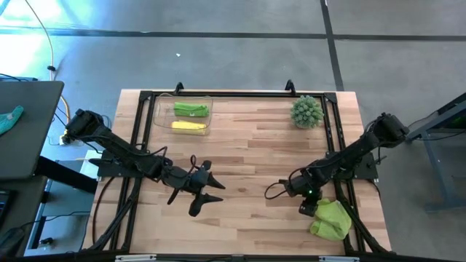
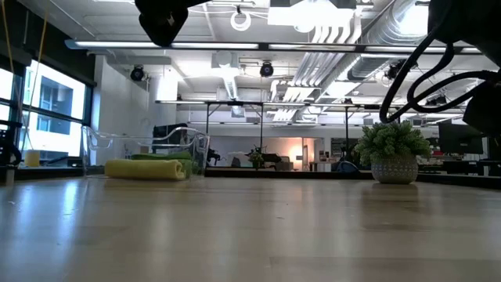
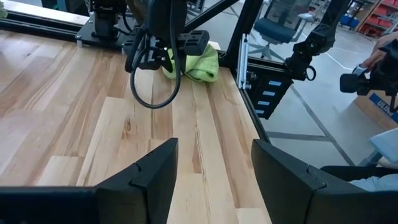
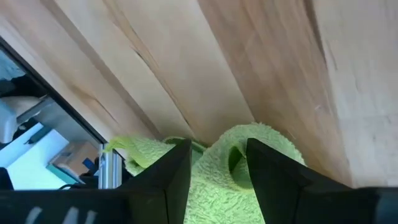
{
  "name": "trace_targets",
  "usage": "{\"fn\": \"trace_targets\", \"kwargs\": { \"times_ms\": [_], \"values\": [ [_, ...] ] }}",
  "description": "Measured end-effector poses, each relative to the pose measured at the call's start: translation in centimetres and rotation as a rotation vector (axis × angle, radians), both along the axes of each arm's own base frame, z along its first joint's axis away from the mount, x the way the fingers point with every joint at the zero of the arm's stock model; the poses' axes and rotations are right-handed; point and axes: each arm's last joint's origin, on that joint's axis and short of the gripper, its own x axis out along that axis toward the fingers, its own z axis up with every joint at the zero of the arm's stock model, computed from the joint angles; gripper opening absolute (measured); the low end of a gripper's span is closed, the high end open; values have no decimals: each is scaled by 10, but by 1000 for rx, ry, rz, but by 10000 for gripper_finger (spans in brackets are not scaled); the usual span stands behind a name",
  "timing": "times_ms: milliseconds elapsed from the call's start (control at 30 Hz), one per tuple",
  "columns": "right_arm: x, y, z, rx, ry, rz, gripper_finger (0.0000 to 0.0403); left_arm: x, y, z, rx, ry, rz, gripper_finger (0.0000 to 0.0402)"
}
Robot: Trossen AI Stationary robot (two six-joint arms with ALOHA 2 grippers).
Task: Roll microfiber towels into tight, uniform cylinder then place into a basket
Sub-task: Fold the light green microfiber cloth
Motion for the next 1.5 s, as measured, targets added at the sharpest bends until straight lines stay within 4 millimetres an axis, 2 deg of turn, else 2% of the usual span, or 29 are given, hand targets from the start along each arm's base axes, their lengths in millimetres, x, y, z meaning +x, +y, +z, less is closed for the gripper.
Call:
{"fn": "trace_targets", "kwargs": {
  "times_ms": [200,467,533,633,767,967,1067,1200,1367,1500],
  "values": [
    [-1,-1,0,-6,23,-18,107,0,0,-1,3,8,0,192],
    [-1,0,0,16,64,-55,28,-1,0,-2,8,22,0,192],
    [0,1,0,30,54,-54,10,-1,0,-2,8,21,0,192],
    [7,5,2,72,-23,-51,5,-1,0,-2,8,21,0,192],
    [27,11,8,167,-263,-38,6,-1,0,-2,8,21,0,192],
    [64,7,30,166,-824,-19,2,-1,0,-2,8,21,0,192],
    [79,-1,42,66,-1100,-16,2,-1,0,-2,7,21,0,192],
    [94,-15,58,-160,-1410,2,2,-1,0,-2,7,21,-2,192],
    [104,-32,76,-445,-1685,24,2,-2,-2,-2,7,21,-10,192],
    [109,-46,94,-599,-1836,-109,2,-2,-5,-2,7,21,-19,192]
  ]
}}
